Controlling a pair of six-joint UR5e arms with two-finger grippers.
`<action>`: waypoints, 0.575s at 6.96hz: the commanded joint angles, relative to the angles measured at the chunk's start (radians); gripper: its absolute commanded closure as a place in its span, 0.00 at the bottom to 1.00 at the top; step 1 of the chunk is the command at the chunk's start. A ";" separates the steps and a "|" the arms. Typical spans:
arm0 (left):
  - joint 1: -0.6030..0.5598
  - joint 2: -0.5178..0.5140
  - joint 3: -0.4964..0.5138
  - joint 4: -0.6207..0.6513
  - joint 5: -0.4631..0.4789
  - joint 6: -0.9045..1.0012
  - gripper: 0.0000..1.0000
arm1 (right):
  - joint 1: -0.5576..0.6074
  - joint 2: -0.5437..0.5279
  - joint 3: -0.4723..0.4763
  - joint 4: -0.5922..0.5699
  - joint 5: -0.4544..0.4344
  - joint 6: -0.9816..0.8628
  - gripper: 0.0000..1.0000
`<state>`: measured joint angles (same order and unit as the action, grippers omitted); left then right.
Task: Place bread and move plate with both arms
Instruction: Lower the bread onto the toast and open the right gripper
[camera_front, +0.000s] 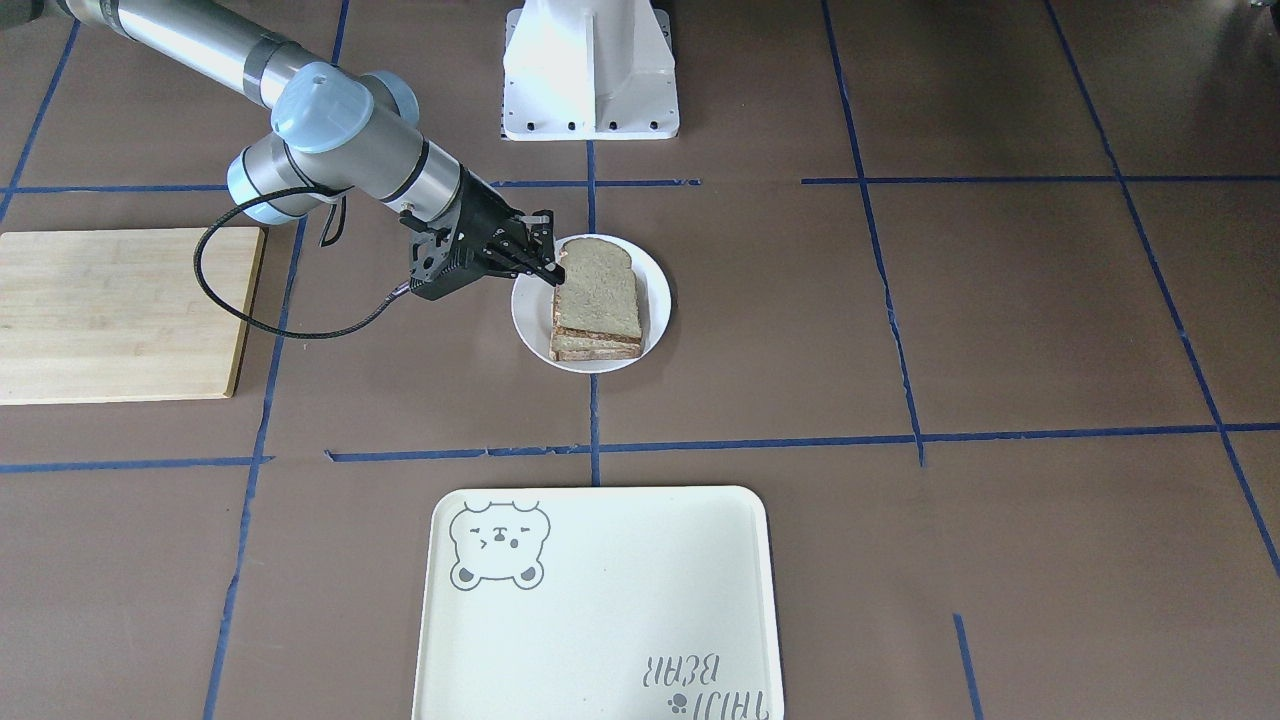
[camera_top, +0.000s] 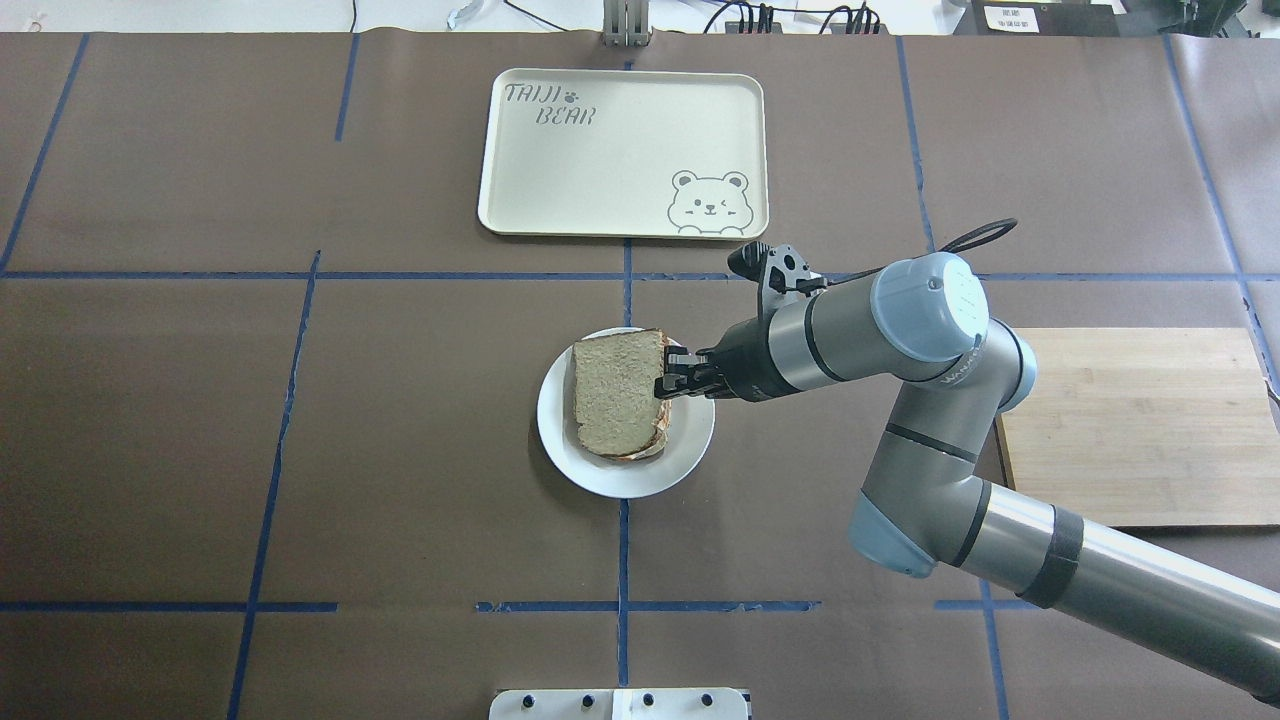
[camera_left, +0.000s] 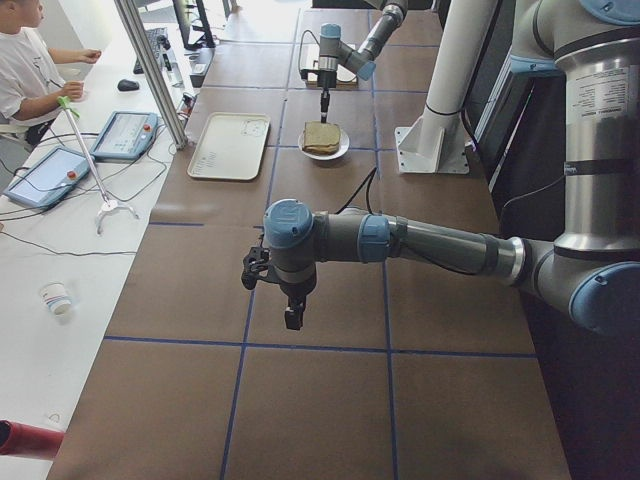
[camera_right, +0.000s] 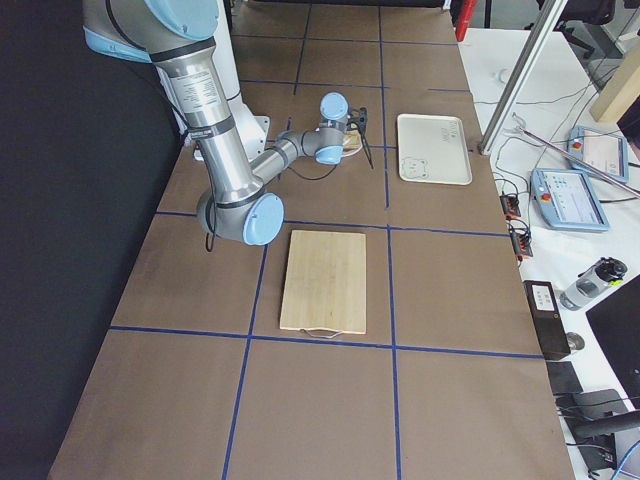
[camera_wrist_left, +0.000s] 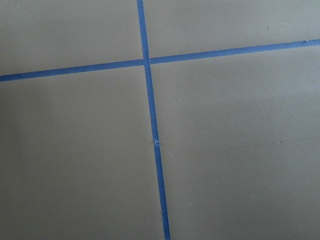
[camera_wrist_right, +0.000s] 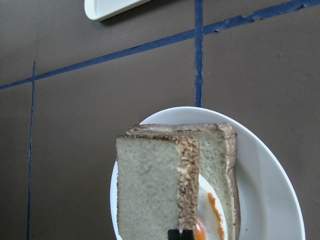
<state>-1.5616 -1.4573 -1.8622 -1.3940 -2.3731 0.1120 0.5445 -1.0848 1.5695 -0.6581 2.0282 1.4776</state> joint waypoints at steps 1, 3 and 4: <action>0.000 0.000 -0.002 0.000 0.000 0.000 0.00 | -0.011 -0.001 -0.011 0.000 -0.005 0.000 1.00; 0.000 0.000 -0.006 0.000 0.002 0.000 0.00 | -0.034 0.000 -0.026 0.000 -0.057 0.000 0.93; -0.002 0.000 -0.008 0.001 0.002 0.000 0.00 | -0.034 -0.001 -0.026 0.000 -0.057 -0.002 0.91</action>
<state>-1.5618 -1.4573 -1.8677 -1.3940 -2.3720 0.1120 0.5147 -1.0854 1.5473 -0.6581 1.9797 1.4768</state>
